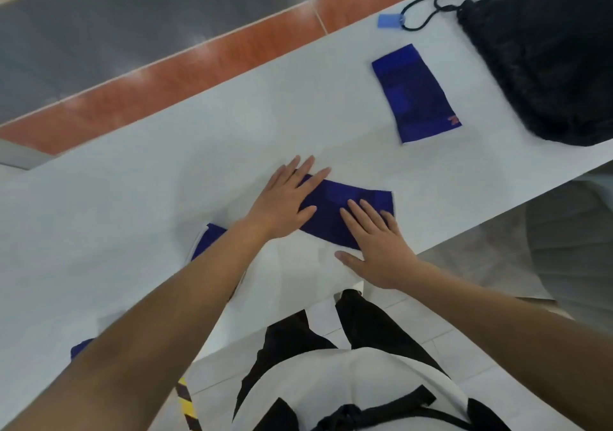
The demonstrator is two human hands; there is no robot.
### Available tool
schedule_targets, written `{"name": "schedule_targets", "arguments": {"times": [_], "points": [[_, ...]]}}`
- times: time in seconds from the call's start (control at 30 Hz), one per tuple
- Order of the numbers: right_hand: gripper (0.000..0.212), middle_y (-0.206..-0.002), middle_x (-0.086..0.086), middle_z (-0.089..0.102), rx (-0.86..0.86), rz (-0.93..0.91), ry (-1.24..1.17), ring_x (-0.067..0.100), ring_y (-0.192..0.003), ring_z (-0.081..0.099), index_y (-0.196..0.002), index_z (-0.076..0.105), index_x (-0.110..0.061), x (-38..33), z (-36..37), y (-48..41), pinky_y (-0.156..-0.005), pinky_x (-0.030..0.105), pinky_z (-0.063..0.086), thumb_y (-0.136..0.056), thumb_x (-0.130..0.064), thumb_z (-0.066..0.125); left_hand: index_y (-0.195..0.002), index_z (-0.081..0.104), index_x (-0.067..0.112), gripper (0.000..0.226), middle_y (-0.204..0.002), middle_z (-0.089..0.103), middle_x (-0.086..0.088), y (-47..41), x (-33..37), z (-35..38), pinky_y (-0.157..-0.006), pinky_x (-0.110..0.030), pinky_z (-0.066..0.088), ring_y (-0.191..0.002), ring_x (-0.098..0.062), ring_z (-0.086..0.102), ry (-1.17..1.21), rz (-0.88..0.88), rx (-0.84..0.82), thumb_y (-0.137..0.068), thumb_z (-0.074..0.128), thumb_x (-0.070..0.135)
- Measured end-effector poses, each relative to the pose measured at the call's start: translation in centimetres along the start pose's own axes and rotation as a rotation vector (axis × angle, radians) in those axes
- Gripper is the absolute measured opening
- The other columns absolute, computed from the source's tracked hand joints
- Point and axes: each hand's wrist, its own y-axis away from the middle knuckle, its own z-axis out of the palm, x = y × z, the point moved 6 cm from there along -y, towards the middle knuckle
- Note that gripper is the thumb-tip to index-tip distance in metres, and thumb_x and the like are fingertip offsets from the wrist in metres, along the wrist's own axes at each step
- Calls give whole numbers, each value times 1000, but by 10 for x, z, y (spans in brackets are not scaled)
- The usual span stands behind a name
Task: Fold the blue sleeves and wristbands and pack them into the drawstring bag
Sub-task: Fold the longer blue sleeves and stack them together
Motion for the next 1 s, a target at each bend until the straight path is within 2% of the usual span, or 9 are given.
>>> {"name": "schedule_targets", "arguments": {"times": [0.1,0.2,0.37,0.47,0.57,0.63,0.77,0.87,1.0], "points": [[77,-168,-1,7,-12,-26,42,23,-154,-2,-158,12,-23,-1,-23,0,-124,50,5,-96,-64,29,-158,16,31,74,-167,13,-3,18,-13,-22,-121,-43,20,-153,-27,10,202,-264,145,-96,57,34],[74,-168,-2,7,-88,-92,120,26,-154,0,-158,11,-28,-2,-32,-3,-122,55,5,-96,-63,32,-154,26,24,74,-157,28,-8,30,-12,-17,-110,-40,35,-142,-30,29,441,-552,103,-91,65,29],[75,-167,-3,9,-171,-99,154,29,-152,5,-158,12,-29,-5,-28,-12,-121,57,12,-96,-62,37,-149,30,24,76,-140,41,-9,30,-10,-6,-98,-43,49,-118,-31,53,536,-773,95,-84,71,23],[75,-166,-3,11,-157,-107,154,29,-151,7,-157,14,-29,-5,-30,-12,-119,57,14,-95,-60,40,-133,50,19,57,-116,60,1,31,-19,-2,-98,-45,49,-107,-27,62,664,-892,82,-81,74,24],[75,-166,-4,9,-149,-109,170,29,-152,6,-158,12,-30,-4,-29,-11,-119,57,13,-95,-59,41,-107,64,14,29,-100,68,0,32,-17,-9,-81,-32,53,-94,-22,65,936,-857,132,-81,75,15],[75,-167,-4,9,-133,-102,160,29,-151,6,-158,12,-30,-5,-29,-12,-119,57,13,-95,-59,41,-106,61,14,25,-103,66,-1,34,-2,-19,-72,-27,50,-92,-19,64,988,-756,177,-83,71,13],[72,-166,-3,15,-58,-85,84,28,-151,11,-157,19,-28,-11,-30,-9,-119,55,16,-96,-58,42,-103,57,20,19,-105,65,3,42,36,-24,-77,-29,53,-95,-17,63,929,-605,248,-86,66,21],[69,-166,0,18,81,-10,36,26,-152,11,-155,26,-26,6,-31,9,-121,55,12,-96,-56,44,-105,51,16,16,-103,65,5,48,65,-22,-67,-25,51,-85,-17,64,853,-523,357,-91,60,17],[71,-168,0,8,94,120,77,26,-154,-1,-158,18,-25,53,-25,37,-122,56,4,-98,-57,39,-103,43,22,12,-104,61,0,41,102,-5,-73,-38,58,-81,-17,62,693,-408,483,-97,53,20]]}}
